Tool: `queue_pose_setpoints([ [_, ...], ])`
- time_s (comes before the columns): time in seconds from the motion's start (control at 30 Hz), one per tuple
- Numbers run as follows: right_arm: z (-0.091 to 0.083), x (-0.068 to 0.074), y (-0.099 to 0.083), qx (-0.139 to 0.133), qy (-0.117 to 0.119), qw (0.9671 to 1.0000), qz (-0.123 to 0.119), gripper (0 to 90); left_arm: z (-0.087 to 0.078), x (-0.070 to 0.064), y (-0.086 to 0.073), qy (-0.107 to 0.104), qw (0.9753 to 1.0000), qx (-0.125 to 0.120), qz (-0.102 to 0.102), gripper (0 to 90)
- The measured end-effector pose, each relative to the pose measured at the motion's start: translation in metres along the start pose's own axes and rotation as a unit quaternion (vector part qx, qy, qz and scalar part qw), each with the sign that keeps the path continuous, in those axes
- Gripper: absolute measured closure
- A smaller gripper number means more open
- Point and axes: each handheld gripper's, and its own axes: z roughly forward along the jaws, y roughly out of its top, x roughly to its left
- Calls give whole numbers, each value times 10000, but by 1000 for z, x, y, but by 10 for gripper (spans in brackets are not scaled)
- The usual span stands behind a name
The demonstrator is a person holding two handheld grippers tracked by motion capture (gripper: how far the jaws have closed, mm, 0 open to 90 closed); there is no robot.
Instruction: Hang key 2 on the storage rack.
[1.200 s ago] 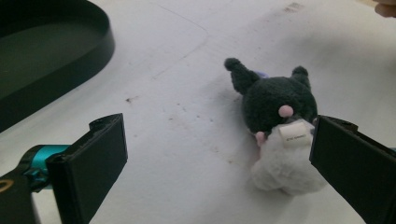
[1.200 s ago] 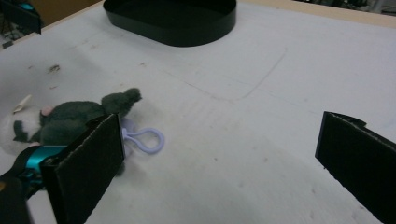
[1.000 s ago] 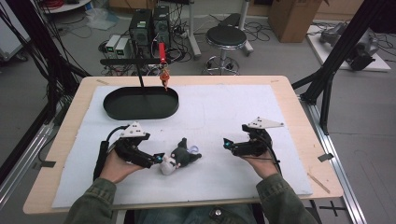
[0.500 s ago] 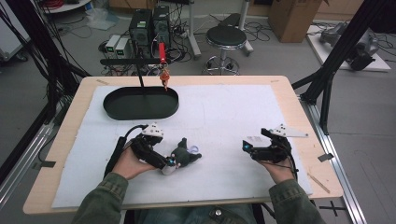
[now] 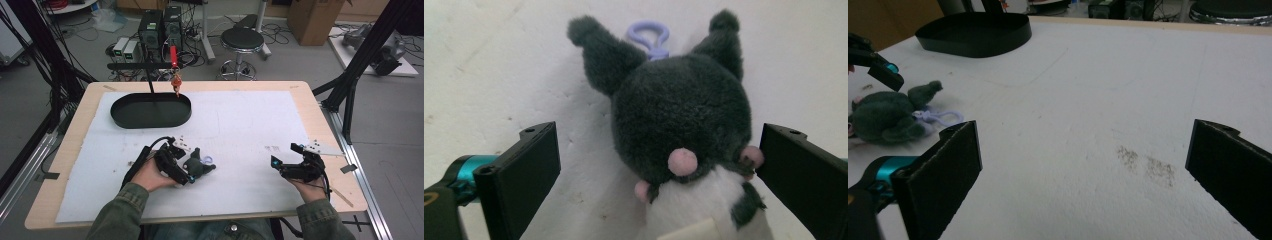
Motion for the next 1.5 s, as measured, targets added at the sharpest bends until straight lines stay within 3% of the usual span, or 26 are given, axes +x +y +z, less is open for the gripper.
queue_pose_setpoints([
  [0.13, -5, -4, -3, -52, -27, 10000, 77, 4, 10, -3, 2, -72, 9992, 370, 108, 66],
  [0.2, -7, -6, -4, -129, -48, 9999, 74, 5, 12, -5, 3, -76, 9989, 435, 133, 77],
  [0.27, -8, -6, -4, -116, -57, 9998, 139, 4, 12, -7, 2, 68, 9986, 461, 256, 104],
  [0.5, -6, -5, -6, 12, 52, 9999, 86, 5, 13, -10, 0, 82, 9974, 615, 359, 165],
  [0.53, -6, -4, -6, -2, 44, 10000, 62, 5, 14, -11, 0, 145, 9971, 639, 398, 238],
  [0.6, -6, -5, -7, -8, 40, 10000, 74, 5, 13, -10, 0, 115, 9976, 580, 357, 260],
  [0.67, -6, -5, -7, -4, 27, 9999, 129, 5, 9, -10, -1, 176, 9979, 490, 377, 383],
  [0.7, -6, -6, -7, -1, 25, 9999, 137, 5, 8, -9, -2, 254, 9978, 479, 377, 396],
  [0.77, -5, -6, -7, 5, 9, 9999, 138, 5, 7, -7, -5, 219, 9985, 390, 304, 418],
  [0.9, -1, -4, -7, 62, -43, 10000, -7, 5, 3, -3, -8, 270, 9989, 308, 227, 428],
  [1.07, 2, -2, -7, 137, -103, 9997, -200, 5, -15, 4, -11, 184, 9997, -137, -34, 432],
  [1.17, 2, -2, -7, 181, -37, 9996, -194, 5, -24, 10, -14, 149, 9993, -288, -204, 431],
  [1.5, 5, 1, -7, 273, 27, 9993, -261, 5, -38, 22, -16, 390, 9977, -368, -422, 432],
])
